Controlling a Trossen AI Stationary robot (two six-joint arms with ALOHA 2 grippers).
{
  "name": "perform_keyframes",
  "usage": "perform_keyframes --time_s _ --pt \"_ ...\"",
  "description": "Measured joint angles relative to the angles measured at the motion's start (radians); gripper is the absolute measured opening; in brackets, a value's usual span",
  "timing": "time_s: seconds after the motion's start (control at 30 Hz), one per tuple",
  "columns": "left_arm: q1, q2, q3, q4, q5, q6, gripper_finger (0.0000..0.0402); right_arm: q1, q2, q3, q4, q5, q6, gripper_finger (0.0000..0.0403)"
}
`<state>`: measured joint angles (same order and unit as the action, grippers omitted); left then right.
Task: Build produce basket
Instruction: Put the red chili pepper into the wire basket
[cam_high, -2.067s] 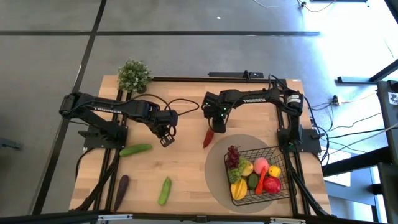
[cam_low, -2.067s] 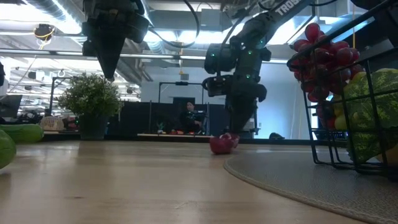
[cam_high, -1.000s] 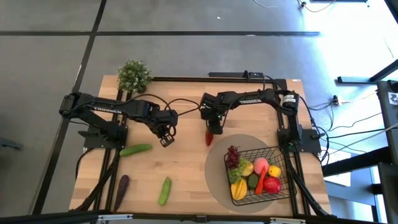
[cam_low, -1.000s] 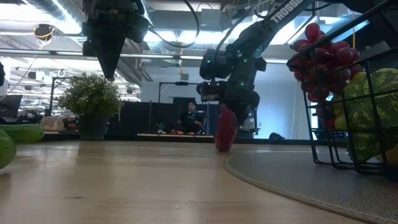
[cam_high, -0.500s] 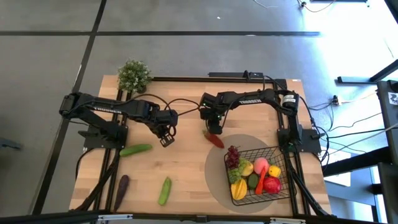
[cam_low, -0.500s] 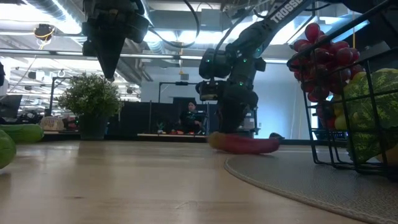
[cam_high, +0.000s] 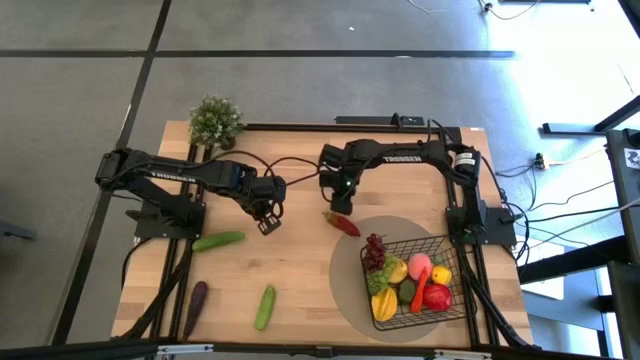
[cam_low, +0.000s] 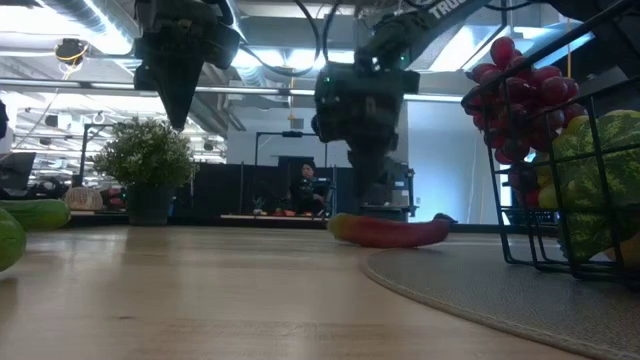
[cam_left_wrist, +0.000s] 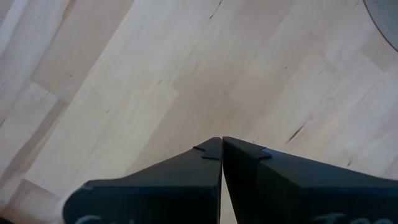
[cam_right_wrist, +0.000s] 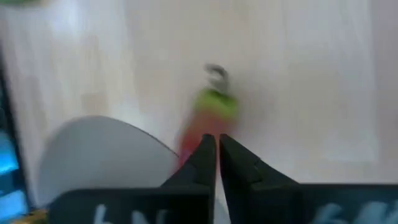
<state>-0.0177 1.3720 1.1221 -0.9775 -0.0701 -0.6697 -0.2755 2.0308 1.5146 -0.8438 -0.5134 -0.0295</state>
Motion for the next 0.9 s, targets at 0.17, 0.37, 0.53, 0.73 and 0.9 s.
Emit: perform_keyframes --time_s 0.17,0.37,0.53,0.73,0.9 --pt "0.0 0.0 0.0 0.0 -0.015 0.0 0.0005 0.044 0.0 0.003 0.062 0.045 0.049 0.0067" --pt "0.0 0.0 0.0 -0.001 -0.018 0.002 0.0005 0.119 0.0 0.003 0.146 0.198 -0.001 0.0138" --pt "0.0 0.0 0.0 -0.001 -0.018 0.03 0.0001 0.164 0.002 0.003 0.207 0.283 -0.05 0.0159" --pt "0.0 0.0 0.0 -0.001 -0.018 0.049 0.0006 0.175 0.014 0.003 0.199 0.389 -0.023 0.016" --pt "0.0 0.0 0.0 -0.002 -0.018 0.051 0.0005 0.174 0.043 0.003 0.199 0.39 0.027 0.016"
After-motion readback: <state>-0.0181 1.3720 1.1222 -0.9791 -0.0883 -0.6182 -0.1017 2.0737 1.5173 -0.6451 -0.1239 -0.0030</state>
